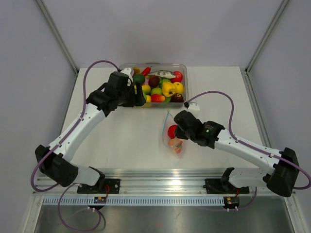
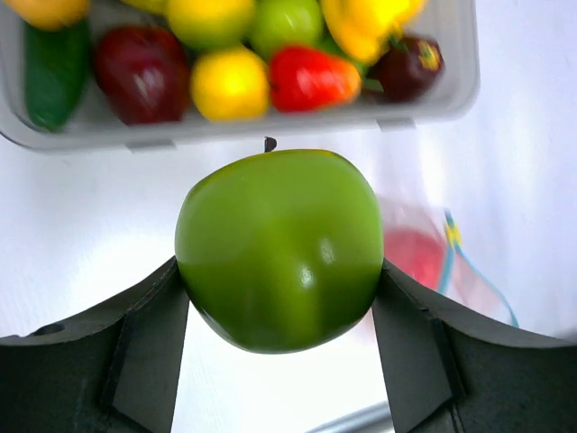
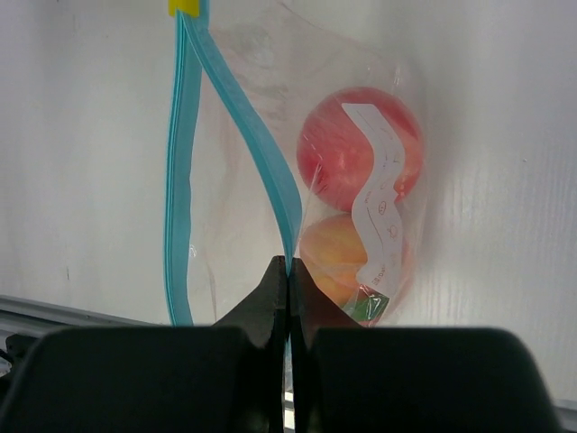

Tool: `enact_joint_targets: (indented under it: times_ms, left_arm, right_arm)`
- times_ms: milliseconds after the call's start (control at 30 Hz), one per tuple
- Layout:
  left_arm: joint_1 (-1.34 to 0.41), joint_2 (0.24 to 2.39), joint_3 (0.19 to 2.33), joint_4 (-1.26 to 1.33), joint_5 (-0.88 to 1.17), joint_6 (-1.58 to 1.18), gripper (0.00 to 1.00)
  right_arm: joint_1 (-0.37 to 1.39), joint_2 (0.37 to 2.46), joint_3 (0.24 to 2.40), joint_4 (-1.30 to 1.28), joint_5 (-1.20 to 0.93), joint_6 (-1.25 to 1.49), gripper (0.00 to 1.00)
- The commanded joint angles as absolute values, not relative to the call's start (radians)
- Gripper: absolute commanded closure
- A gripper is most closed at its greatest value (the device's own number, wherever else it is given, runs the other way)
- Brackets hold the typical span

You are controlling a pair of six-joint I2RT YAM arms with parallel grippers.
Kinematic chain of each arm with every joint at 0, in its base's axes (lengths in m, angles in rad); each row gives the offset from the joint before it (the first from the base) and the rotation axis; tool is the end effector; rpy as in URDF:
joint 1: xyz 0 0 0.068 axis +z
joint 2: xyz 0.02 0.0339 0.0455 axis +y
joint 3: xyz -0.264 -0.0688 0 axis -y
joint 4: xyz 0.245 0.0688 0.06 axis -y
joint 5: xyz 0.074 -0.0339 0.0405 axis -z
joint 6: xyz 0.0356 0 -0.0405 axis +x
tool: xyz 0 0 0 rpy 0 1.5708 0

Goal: Place the food in the zip-top bag and seal the zipper
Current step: Pick up the fake fruit from the bin, then place the fake fruit in the zipper food storage bag.

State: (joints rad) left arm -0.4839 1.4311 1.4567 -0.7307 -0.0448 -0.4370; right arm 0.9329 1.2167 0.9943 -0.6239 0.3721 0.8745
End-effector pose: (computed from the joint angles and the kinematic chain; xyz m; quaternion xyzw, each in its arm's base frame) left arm 0.2752 -0.1428 0.3702 0.0119 0.9075 -0.1681 0.3847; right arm 0.1603 0.1945 0.2854 0.0387 0.9205 0.1666 0.3514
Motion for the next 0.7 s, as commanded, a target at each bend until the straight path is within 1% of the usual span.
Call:
enact_joint_targets:
  times_ms: [0, 100, 133, 200, 467, 600, 667]
  left_arm:
    - [-0.532, 1.323, 1.353, -0.693, 0.080, -0.434, 0.55]
    - [-0.566, 1.246, 1.266, -0.657, 0.199, -0.477, 0.55]
    - [-0.572, 1.229, 1.241, -0.608, 0.289, -0.501, 0.55]
    - [-0.587, 1.195, 1.174, -0.540, 0.359, -0.528, 0.55]
    - [-0.672, 1.201, 1.108, -0.408, 0.488, -0.629, 0.55]
    - [-0.710, 1.249, 1.100, -0.338, 0.503, -0.664, 0.55]
    - [-0.718, 1.288, 1.103, -0.331, 0.476, -0.666, 0.55]
  right_arm:
    - [0.928, 1.247, 1.022, -0.571, 0.388, 0.870, 1.00]
    - [0.928, 1.272, 1.045, -0.555, 0.391, 0.867, 1.00]
    - [0.927, 1.285, 1.046, -0.546, 0.388, 0.868, 1.00]
    - [0.927, 1.298, 1.051, -0.522, 0.374, 0.870, 1.00]
    - [0.928, 1.302, 1.069, -0.522, 0.362, 0.882, 1.00]
    - [0.928, 1.263, 1.054, -0.528, 0.364, 0.893, 1.00]
    - [0.927, 1.246, 1.045, -0.526, 0.362, 0.894, 1.00]
